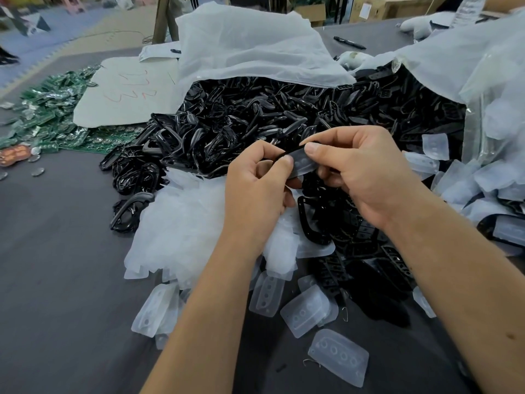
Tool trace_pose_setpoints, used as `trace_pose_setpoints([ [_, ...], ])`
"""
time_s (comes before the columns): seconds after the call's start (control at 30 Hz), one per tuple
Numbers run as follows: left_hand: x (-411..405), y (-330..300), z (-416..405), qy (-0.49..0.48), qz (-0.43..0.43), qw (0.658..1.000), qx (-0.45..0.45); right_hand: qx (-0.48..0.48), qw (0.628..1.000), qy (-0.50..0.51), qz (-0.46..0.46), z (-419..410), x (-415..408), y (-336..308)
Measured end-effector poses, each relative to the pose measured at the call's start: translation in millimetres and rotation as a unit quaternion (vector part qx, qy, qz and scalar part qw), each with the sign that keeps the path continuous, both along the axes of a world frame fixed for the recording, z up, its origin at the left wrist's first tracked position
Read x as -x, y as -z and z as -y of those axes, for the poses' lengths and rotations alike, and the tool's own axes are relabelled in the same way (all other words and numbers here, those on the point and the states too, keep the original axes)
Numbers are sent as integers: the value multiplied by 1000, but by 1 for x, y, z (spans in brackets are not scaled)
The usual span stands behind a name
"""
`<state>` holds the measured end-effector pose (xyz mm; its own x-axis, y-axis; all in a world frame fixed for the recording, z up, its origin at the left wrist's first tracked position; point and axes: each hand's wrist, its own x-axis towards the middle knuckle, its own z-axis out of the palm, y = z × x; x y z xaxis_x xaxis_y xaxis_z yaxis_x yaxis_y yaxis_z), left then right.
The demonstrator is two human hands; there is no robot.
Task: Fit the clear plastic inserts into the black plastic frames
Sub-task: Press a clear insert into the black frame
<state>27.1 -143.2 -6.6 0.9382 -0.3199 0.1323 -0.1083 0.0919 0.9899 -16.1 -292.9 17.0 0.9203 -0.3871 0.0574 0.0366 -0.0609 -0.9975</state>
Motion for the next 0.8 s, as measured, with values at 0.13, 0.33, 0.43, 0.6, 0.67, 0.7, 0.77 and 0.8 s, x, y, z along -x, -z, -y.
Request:
trace_pose_setpoints([
  [0.13,-1,1,0,-10,1,1000,-7,-12,1000,-3,10,0,0,0],
  [0.33,-2,3,1,-20,2,1000,-3,15,1000,-26,5,-3,1,0],
  [0.43,-2,3,2,-17,4,1000,-4,8,1000,-20,7,-3,1,0],
  [0.6,-2,4,2,-13,9,1000,-6,0,1000,-15,10,0,0,0],
  [0.67,-2,4,2,-11,11,1000,-3,7,1000,-12,11,0,0,1],
  [0.7,-1,4,2,-10,13,1000,-2,11,1000,-11,11,0,0,1],
  [0.77,-1,4,2,-9,15,1000,-3,17,1000,-8,13,1,0,1],
  [0.8,-2,4,2,-9,16,1000,-5,22,1000,-7,14,1,0,1],
])
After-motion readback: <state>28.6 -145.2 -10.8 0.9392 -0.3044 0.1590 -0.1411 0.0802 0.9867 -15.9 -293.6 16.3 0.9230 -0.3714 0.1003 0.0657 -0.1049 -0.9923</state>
